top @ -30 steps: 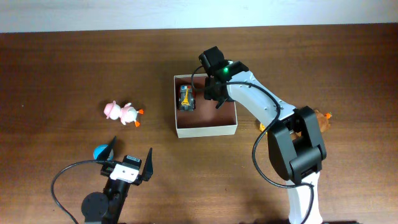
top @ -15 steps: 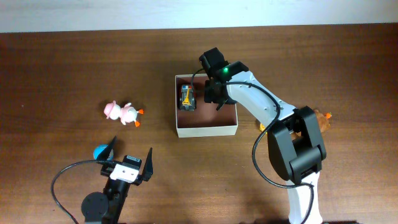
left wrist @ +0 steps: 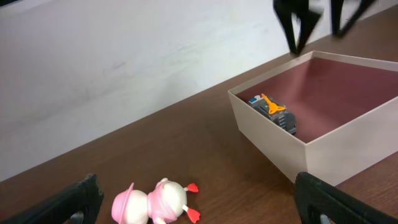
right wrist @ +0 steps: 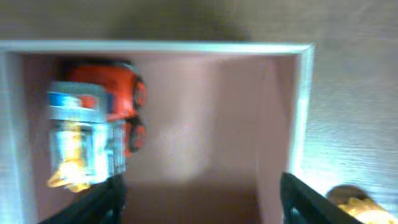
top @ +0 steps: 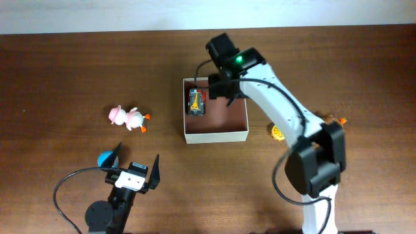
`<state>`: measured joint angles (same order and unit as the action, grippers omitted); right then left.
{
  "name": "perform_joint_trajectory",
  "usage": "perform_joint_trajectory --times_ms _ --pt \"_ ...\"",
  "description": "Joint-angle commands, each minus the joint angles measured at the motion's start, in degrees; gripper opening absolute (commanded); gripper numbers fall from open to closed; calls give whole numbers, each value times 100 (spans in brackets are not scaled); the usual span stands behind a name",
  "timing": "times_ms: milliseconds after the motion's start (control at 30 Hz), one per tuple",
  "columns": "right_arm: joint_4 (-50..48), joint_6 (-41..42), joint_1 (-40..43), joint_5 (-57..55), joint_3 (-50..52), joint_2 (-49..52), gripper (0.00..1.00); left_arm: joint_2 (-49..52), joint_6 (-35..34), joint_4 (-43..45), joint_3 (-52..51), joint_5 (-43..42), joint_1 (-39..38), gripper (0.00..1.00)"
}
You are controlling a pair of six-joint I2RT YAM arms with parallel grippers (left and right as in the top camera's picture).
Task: Pack container
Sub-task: 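Raise the right gripper and move it right toward the brown bear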
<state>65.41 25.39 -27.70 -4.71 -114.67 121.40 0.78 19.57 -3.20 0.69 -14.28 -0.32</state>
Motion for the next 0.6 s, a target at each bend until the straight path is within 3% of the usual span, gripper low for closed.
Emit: perform_joint_trajectory --times_ms 0,100,567 --pt "461 -118 170 -356 -614 -544 86 -48 26 -31 -17 39 0 100" --pt "935 -116 485 -570 -868 -745 99 -48 26 -31 -17 39 0 100" --pt "2863 -107 2986 -496 -809 -1113 99 -48 26 -31 -17 39 0 100"
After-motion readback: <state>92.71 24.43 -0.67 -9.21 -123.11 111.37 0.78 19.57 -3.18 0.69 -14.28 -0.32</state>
